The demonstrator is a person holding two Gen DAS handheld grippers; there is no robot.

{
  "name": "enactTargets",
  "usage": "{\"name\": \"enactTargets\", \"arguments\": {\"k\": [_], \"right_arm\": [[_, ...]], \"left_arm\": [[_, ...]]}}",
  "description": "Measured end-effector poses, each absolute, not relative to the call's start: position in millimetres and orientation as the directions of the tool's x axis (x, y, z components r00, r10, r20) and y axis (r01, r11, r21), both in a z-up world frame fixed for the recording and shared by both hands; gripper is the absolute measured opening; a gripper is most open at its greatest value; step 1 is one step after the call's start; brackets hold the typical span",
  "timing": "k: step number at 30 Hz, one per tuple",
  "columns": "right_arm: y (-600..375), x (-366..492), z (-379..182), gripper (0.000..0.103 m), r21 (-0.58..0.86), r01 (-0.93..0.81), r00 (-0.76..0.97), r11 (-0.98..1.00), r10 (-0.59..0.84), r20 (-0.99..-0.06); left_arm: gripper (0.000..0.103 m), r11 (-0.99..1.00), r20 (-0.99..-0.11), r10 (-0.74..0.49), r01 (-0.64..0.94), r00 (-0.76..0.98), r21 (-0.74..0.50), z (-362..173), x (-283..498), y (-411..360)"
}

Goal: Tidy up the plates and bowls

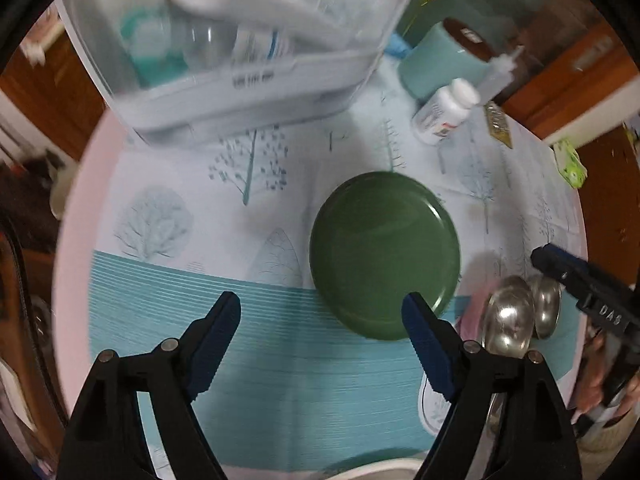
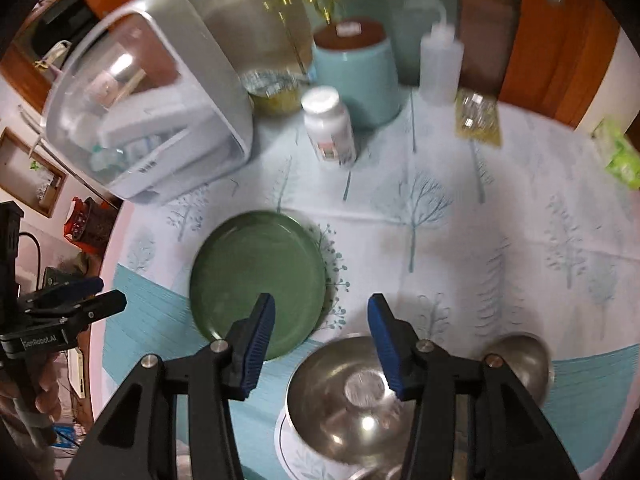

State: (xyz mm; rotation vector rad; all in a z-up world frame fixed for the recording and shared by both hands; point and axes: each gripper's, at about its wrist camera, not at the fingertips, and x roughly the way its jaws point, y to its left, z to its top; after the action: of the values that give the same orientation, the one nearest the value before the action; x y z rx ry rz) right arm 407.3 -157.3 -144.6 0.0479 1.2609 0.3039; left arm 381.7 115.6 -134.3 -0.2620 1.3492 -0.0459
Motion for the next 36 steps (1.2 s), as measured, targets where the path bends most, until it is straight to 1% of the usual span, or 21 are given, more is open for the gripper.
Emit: {"name": "enactTargets", "arguments": {"k": [5, 10, 12, 14, 15, 17, 19, 20, 21, 23, 25, 26, 27, 28, 30, 31, 36], "right_arm": [[-146, 428, -183, 0.049, 0.217, -0.189, 0.197, 0.958, 0.253, -0.947], [-139, 442, -211, 0.047, 0.195, -0.191, 0.157, 0.962, 0.226, -0.961], [-138, 445, -218, 0.033, 0.211, -0.193, 0.138, 0.958, 0.24, -0.961], [-138, 446, -226, 0.024, 0.226, -0.192, 0.111, 0.955, 0.25, -0.962], [-137, 447, -231, 0.021, 0.229, -0.191, 0.098, 0.954, 0.251, -0.963], [-137, 447, -238, 0.02, 0.237, -0.186, 0.079, 0.953, 0.255, -0.964], [-138, 448, -241, 0.015, 0.25, -0.175, 0.072, 0.952, 0.266, -0.961], [-138, 449, -242, 0.012, 0.254, -0.174, 0.07, 0.951, 0.27, -0.96], [-139, 449, -243, 0.012, 0.266, -0.171, 0.067, 0.949, 0.281, -0.958], [-139, 448, -244, 0.011, 0.276, -0.17, 0.066, 0.946, 0.29, -0.955], [-137, 448, -244, 0.008, 0.284, -0.173, 0.068, 0.943, 0.299, -0.952], [-137, 448, -244, 0.006, 0.288, -0.172, 0.066, 0.942, 0.302, -0.951], [-136, 447, -244, 0.006, 0.286, -0.172, 0.069, 0.943, 0.301, -0.951], [-137, 447, -244, 0.006, 0.285, -0.172, 0.071, 0.943, 0.301, -0.951], [-138, 447, -243, 0.005, 0.289, -0.172, 0.075, 0.942, 0.305, -0.949], [-138, 447, -243, 0.005, 0.294, -0.17, 0.078, 0.941, 0.31, -0.948], [-139, 442, -239, 0.005, 0.286, -0.175, 0.093, 0.942, 0.305, -0.948]], "left_arm": [[0.082, 0.957, -0.961, -0.207, -0.168, 0.183, -0.238, -175, 400, 119], [0.082, 0.955, -0.961, -0.221, -0.164, 0.165, -0.247, -199, 416, 113], [0.081, 0.957, -0.961, -0.218, -0.155, 0.169, -0.245, -204, 419, 110], [0.08, 0.954, -0.958, -0.232, -0.152, 0.17, -0.258, -208, 420, 109], [0.078, 0.951, -0.955, -0.244, -0.151, 0.167, -0.269, -210, 421, 108], [0.068, 0.945, -0.951, -0.267, -0.15, 0.157, -0.29, -215, 421, 107], [0.048, 0.943, -0.95, -0.278, -0.149, 0.146, -0.299, -218, 422, 108], [0.044, 0.942, -0.95, -0.282, -0.147, 0.135, -0.301, -221, 422, 106], [0.038, 0.942, -0.95, -0.284, -0.148, 0.129, -0.302, -224, 422, 105], [0.036, 0.938, -0.947, -0.298, -0.149, 0.118, -0.314, -227, 421, 104], [0.026, 0.937, -0.947, -0.301, -0.152, 0.114, -0.316, -230, 421, 104], [0.024, 0.939, -0.949, -0.295, -0.151, 0.113, -0.31, -231, 421, 103], [0.02, 0.94, -0.95, -0.29, -0.153, 0.114, -0.306, -232, 421, 104], [0.014, 0.942, -0.952, -0.283, -0.156, 0.116, -0.299, -233, 421, 105], [0.007, 0.941, -0.953, -0.277, -0.165, 0.122, -0.295, -236, 422, 108], [0.006, 0.938, -0.951, -0.284, -0.168, 0.124, -0.302, -237, 422, 109], [0.005, 0.941, -0.945, -0.29, -0.134, 0.15, -0.31, -233, 419, 108]]}}
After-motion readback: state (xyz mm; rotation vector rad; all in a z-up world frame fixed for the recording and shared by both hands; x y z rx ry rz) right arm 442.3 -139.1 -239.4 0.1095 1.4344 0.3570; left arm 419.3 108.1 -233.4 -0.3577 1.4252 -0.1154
